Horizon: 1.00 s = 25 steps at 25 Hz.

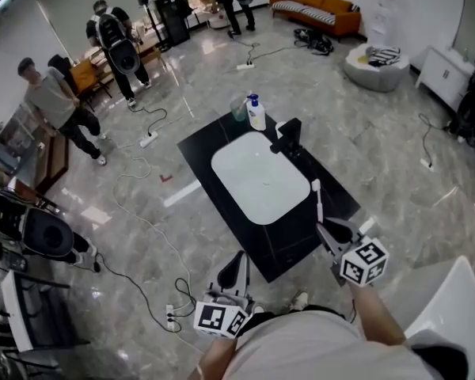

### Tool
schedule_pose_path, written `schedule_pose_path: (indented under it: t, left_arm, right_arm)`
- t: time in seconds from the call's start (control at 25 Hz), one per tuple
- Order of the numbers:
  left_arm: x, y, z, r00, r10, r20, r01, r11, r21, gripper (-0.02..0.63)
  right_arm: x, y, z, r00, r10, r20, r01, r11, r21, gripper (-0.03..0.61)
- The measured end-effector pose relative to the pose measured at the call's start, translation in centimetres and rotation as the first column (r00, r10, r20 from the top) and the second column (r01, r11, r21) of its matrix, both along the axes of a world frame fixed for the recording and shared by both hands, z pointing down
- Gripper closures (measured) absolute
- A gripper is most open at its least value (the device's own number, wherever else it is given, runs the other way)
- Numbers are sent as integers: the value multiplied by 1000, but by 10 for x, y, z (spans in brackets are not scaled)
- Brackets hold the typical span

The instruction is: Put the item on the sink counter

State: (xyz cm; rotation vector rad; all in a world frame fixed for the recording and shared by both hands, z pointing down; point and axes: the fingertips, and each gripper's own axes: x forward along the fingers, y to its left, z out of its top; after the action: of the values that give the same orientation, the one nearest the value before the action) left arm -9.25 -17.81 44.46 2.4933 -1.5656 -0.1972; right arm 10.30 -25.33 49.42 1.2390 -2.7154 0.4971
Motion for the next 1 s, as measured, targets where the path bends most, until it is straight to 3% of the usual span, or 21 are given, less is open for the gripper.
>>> schedule_pose_path:
  t: [1.0]
  left_arm:
    - [-27,26,-5,999,-41,-18,41,999,4,612]
  right_arm:
    - [2,-33,89,992,21,-127,-47,977,-209,509]
